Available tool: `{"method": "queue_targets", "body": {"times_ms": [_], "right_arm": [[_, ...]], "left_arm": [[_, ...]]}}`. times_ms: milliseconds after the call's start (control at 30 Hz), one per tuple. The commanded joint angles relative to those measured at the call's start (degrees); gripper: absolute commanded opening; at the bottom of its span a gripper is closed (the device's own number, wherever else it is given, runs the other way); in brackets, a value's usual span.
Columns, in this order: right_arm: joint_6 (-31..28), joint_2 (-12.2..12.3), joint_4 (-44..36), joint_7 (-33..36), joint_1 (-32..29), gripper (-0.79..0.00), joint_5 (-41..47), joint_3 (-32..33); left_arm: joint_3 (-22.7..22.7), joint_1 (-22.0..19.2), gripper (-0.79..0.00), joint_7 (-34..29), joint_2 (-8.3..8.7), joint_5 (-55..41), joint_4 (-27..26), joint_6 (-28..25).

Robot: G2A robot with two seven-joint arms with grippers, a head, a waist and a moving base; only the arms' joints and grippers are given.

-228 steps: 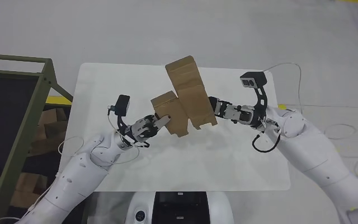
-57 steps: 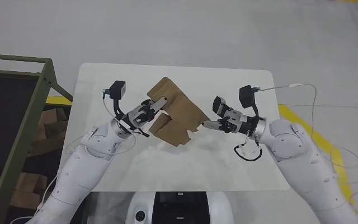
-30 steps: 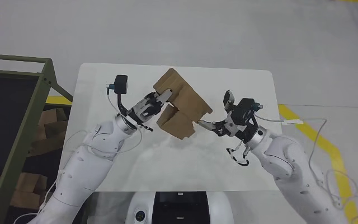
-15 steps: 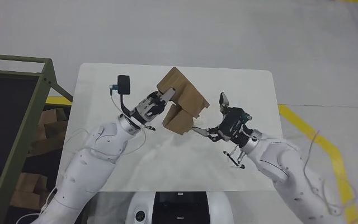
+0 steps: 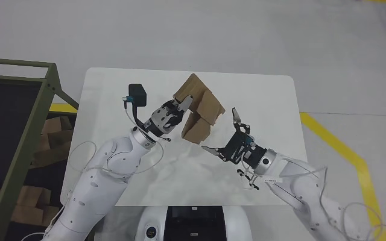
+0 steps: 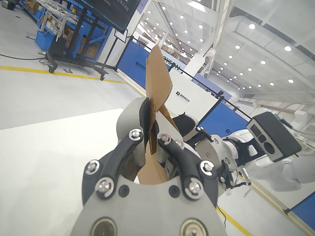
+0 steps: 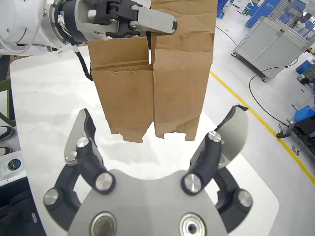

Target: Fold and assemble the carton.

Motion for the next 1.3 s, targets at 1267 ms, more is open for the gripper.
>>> {"method": "queue_targets", "body": {"times_ms": [1267], "right_arm": [[7.5,-3.3,0.0,9.8,3.2,0.0,-10.1,-9.0]], "left_arm": [[0.0,0.0,-0.785,0.0,0.0,0.0,0.0,0.0]]}}
